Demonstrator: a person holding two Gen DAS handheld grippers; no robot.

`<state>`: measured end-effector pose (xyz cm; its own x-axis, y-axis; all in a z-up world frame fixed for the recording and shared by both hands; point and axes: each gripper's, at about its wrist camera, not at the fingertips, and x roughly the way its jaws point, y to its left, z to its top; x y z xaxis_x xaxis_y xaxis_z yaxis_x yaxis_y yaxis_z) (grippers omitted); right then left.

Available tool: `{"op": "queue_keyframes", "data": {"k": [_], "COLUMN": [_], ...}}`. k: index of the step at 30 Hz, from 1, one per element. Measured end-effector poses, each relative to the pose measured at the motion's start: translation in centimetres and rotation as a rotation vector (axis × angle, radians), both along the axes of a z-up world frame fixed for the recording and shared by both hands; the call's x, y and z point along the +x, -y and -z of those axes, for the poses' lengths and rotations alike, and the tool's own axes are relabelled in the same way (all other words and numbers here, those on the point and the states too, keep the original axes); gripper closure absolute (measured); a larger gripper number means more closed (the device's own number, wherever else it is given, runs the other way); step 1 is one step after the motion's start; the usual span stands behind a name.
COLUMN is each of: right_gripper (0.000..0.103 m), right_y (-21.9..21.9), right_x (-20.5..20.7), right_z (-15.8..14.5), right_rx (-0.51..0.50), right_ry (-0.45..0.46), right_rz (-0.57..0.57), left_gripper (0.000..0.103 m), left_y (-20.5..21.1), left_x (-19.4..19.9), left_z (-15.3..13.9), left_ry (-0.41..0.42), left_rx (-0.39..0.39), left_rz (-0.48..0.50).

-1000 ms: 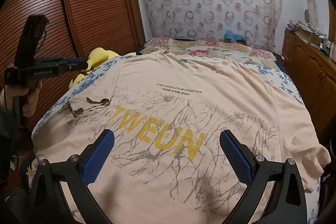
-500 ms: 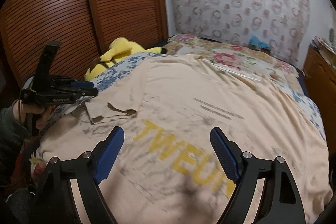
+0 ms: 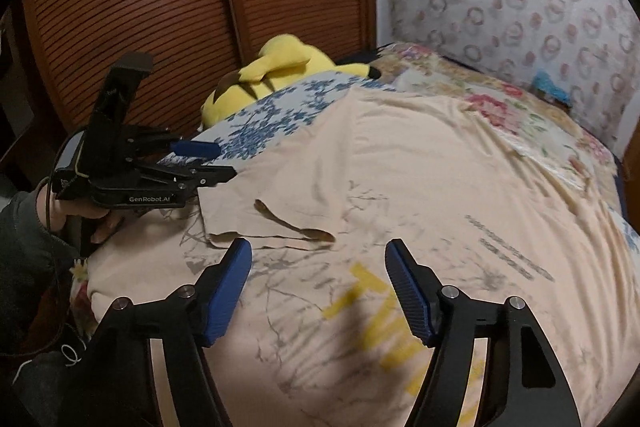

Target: Fold small clothes

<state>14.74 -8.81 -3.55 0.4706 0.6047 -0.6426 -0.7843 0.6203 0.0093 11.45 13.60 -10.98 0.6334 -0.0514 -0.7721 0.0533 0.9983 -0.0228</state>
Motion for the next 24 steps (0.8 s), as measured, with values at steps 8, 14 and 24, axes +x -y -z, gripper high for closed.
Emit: {"op": "queue_keyframes", "data": {"k": [8, 14, 24], "right_gripper": [0.052, 0.058, 0.086], "right_y": [-3.1, -5.6, -7.2], "right_x": [2.8, 3.7, 4.6], "right_z": [0.6, 0.8, 1.9], "right_rx": [-0.038, -0.077, -0.128], "right_ry": [-0.048, -0.03, -0.008], "right_rz": [-0.087, -0.126, -0.126], "left_gripper": [0.043, 0.041, 0.034], "left_y": [-0.2, -0.2, -0.6], "left_x": [0.0, 0.1, 0.1], "left_z": [0.1, 0.1, 0.2], "left_ry": [-0.002, -0.003, -0.008], "left_rx": [0.003, 0.007, 0.009], "left_rz": [-0.02, -0.023, -0.043]}}
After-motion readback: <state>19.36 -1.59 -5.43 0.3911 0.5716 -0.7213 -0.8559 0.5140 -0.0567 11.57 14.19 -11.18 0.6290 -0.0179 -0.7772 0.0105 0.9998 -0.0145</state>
